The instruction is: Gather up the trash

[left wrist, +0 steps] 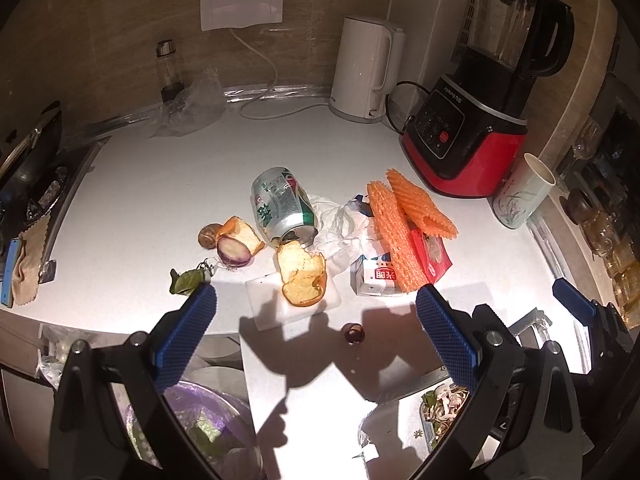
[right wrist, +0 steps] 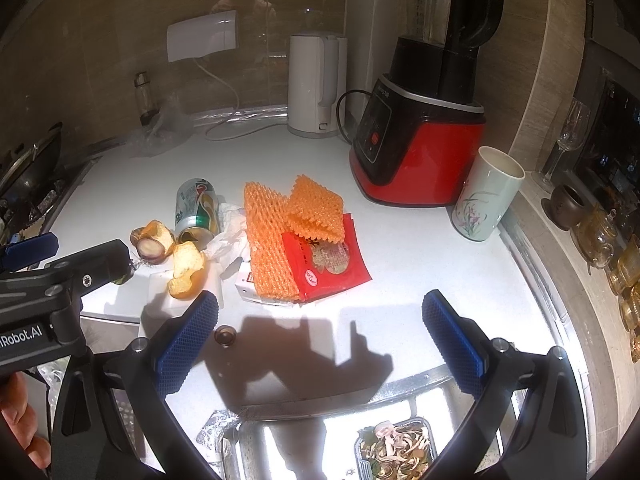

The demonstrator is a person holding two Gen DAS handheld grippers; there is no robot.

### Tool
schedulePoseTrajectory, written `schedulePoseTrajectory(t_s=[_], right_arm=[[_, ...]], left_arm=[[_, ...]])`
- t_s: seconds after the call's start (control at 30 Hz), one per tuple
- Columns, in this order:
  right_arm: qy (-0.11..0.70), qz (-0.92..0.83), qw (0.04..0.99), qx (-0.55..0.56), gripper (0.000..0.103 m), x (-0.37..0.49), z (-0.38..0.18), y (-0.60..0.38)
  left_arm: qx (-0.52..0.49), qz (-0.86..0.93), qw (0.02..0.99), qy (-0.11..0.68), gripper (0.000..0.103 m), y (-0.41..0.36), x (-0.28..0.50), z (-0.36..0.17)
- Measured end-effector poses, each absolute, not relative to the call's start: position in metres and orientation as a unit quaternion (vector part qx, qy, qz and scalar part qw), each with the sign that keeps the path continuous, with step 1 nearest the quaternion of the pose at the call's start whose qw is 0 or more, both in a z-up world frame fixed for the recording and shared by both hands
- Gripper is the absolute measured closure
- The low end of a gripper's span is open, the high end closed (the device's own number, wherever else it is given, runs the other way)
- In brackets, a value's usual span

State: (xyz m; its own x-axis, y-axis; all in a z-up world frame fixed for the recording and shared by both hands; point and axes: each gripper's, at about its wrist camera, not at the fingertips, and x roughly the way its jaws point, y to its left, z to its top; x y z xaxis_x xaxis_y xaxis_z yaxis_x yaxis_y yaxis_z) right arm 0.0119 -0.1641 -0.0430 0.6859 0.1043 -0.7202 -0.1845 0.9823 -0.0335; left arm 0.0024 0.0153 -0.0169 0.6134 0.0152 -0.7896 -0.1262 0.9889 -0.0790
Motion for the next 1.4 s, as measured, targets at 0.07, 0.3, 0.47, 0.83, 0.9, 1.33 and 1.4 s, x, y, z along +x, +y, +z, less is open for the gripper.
schedulePoseTrajectory(t_s=[0.07, 0.3, 0.47, 0.83, 0.9, 1.33, 1.4], right_arm=[[0.39, 0.082, 0.916, -0.051, 0.002, 0.013, -0.044, -0.163], [0.396, 0.088, 0.912, -0.067, 0.002, 0.017, -0.054, -0.157], [0.407, 0.096, 0.906, -0.061, 0.002, 0.022, -0.065, -0.158], [0.422, 0.099, 0.899, -0.064, 0.002, 0.039, -0.086, -0.148], [0.421, 0.103, 0.899, -0.066, 0.002, 0.041, -0.088, -0.145], [0.416, 0.146, 0.895, -0.063, 0.002, 0.049, -0.095, -0.117], [0.416, 0.147, 0.895, -0.065, 0.002, 0.05, -0.096, -0.114]], left_arm=[[-0.059, 0.039, 0.896, 0.438, 0.007, 0.017, 0.003, -0.019], [-0.034, 0.051, 0.897, 0.438, 0.007, 0.038, 0.005, -0.039], [-0.046, 0.045, 0.886, 0.459, 0.007, 0.076, 0.012, -0.064], [-0.041, 0.014, 0.901, 0.431, 0.007, 0.13, 0.027, -0.105], [-0.027, 0.01, 0.901, 0.433, 0.007, 0.132, 0.034, -0.115], [-0.045, -0.018, 0.874, 0.483, 0.055, 0.143, 0.066, -0.172], [-0.038, -0.017, 0.876, 0.481, 0.066, 0.142, 0.068, -0.176]])
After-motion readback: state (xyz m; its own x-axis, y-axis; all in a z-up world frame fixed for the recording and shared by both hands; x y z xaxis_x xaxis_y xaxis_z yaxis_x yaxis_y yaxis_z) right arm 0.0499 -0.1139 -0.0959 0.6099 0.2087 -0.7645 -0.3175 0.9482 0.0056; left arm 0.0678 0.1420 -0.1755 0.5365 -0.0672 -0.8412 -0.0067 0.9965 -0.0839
